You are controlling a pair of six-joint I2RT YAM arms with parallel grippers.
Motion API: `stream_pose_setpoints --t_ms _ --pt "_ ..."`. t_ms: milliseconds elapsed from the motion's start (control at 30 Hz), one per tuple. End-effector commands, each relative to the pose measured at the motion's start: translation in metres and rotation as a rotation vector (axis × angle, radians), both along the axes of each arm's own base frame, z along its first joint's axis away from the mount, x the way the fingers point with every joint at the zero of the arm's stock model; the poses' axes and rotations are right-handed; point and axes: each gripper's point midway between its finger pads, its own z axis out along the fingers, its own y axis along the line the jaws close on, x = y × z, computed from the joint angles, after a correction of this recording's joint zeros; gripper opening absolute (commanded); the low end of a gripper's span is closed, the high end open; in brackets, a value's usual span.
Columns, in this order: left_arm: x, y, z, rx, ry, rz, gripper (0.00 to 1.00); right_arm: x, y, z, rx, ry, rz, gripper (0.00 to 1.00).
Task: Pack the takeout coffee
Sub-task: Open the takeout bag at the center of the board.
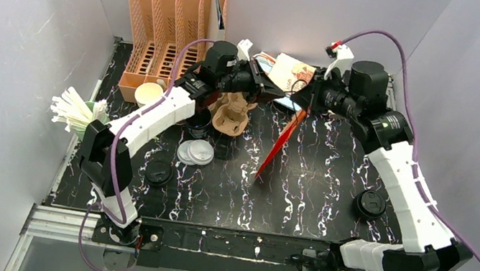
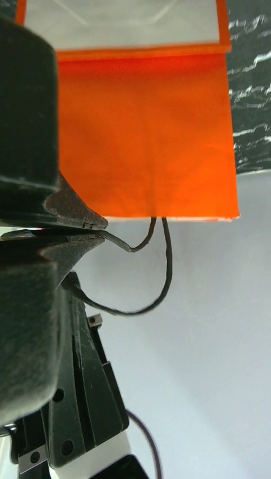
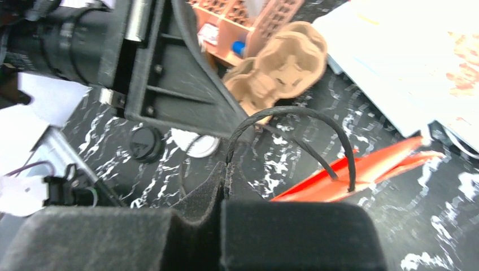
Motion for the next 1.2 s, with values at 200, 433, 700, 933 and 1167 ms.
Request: stream_pose_setpoints --t_ms 200,433,700,933,1167 --pt "0.006 0.042 0.032 0.116 -0.109 0.058 0.0 0.012 -0.091 0.014 -0.138 -0.132 -0.48 0.02" --pt "0.016 0.06 0.051 0.19 -0.17 0.078 0.0 0.019 -0.157 -0.019 -0.349 -0.006 -0.848 0.01" --pt "0.032 0.118 0.037 0.457 -0.176 0.178 0.0 0.02 -0.209 -0.05 -0.44 0.151 -1.073 0.01" --pt "0.026 0.165 0.041 0.644 -0.208 0.289 0.0 0.014 -0.239 -0.053 -0.43 0.197 -1.195 0.01" --pt "0.021 0.173 0.053 0.629 -0.281 0.326 0.0 0.017 -0.239 -0.044 -0.361 0.183 -1.174 0.01"
